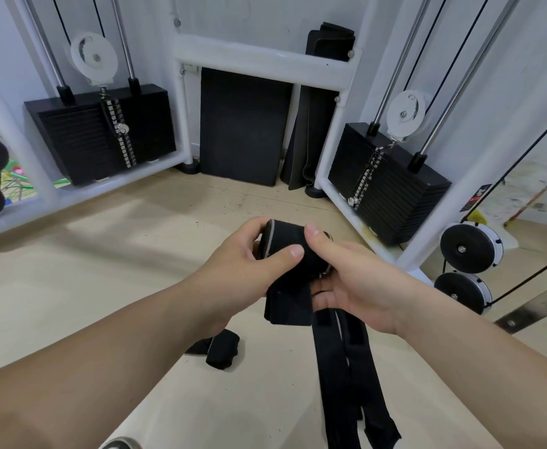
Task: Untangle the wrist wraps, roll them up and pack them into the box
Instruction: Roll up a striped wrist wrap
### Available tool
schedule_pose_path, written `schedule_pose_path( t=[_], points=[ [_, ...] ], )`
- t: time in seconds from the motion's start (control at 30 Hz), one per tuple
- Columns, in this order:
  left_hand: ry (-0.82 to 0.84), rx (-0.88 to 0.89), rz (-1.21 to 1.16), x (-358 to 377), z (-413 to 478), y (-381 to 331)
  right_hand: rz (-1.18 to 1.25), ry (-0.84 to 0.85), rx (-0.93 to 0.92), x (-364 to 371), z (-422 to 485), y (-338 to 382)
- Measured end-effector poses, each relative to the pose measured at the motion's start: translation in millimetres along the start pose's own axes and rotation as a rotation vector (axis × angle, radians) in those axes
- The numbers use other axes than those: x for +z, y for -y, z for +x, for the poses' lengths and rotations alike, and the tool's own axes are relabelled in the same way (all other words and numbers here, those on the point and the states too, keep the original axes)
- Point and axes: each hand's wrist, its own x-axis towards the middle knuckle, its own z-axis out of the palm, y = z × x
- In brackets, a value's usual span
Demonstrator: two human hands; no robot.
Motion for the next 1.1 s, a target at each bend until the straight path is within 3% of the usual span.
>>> schedule_pose_path(
  t=[0.1,0.23,0.4,0.63,0.83,1.1],
  points=[
    [-0.056,-0.107,-0.085,0.3,4.3,3.4,0.070,-0.076,-0.045,2.0,1.4,-0.1],
    [0.029,-0.250,-0.125,5.7,2.3,9.4,0.150,-0.167,-0.065,3.1,4.3,0.5],
    [-0.003,-0.211,0.001,10.3,2.9,14.5,0.184,-0.255,-0.037,5.1,3.3,1.8],
    [-0.037,-0.228,-0.022,17.9,2.4,11.9,0.224,-0.374,-0.061,10.8,7.5,-0.6],
    [-0.206,-0.039,0.201,17.4,0.6,10.3,0.319,-0.362,-0.046,8.1,8.1,1.2],
    [-0.145,-0.151,0.234,16.7,-0.2,14.7,0.369,-0.358,-0.096,4.9,3.7,6.4]
  ],
)
